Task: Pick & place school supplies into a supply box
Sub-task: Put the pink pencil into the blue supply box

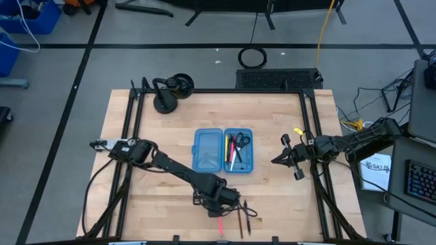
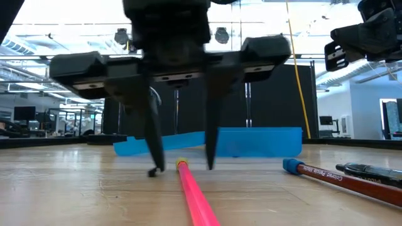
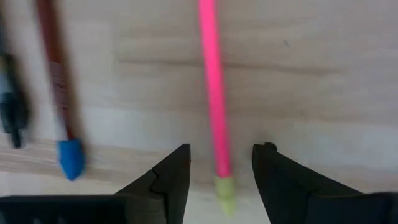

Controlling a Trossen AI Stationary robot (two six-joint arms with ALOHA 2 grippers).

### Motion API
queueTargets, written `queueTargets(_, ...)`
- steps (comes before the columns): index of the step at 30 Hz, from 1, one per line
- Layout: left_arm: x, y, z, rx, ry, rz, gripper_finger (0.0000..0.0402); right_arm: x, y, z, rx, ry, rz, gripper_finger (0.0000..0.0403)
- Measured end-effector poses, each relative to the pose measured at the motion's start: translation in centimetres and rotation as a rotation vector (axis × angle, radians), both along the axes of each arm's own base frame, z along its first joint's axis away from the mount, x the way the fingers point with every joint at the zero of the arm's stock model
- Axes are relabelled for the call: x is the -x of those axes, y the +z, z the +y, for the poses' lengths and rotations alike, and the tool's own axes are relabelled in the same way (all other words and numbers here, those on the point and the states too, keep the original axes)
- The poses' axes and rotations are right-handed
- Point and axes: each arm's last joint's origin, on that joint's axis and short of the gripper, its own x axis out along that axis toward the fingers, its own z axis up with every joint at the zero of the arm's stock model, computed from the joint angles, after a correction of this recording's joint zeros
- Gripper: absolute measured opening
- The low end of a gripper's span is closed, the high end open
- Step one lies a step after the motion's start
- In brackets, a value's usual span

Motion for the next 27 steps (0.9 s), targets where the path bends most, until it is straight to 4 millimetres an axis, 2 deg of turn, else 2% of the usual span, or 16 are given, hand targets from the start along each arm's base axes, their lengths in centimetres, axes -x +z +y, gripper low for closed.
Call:
queueTargets(5, -0.6, 0.0, 0.9, 0.036, 0.037, -0.008, 0.0172, 0.0, 0.0, 0.0, -0.025, 0.001, 0.01, 0.0)
queueTargets(10, -0.3, -0.8, 1.8, 0.024, 0.057, 0.021, 0.0172, 0.0, -0.2, 0.0, -0.04, 0.001, 0.031, 0.0)
queueTargets(19, 0.2, -1.5, 2.0, 0.005, 0.057, 0.046, 0.0171, 0.0, -0.2, 0.0, -0.039, 0.001, 0.034, 0.0)
queueTargets(22, 0.2, -1.6, 2.1, 0.009, 0.039, 0.052, 0.0151, 0.0, -0.2, 0.0, -0.039, 0.001, 0.034, 0.0)
queueTargets(27, 0.2, -1.7, 2.3, 0.021, 0.028, 0.064, 0.0088, 0.0, -0.2, 0.0, -0.039, 0.001, 0.034, 0.0)
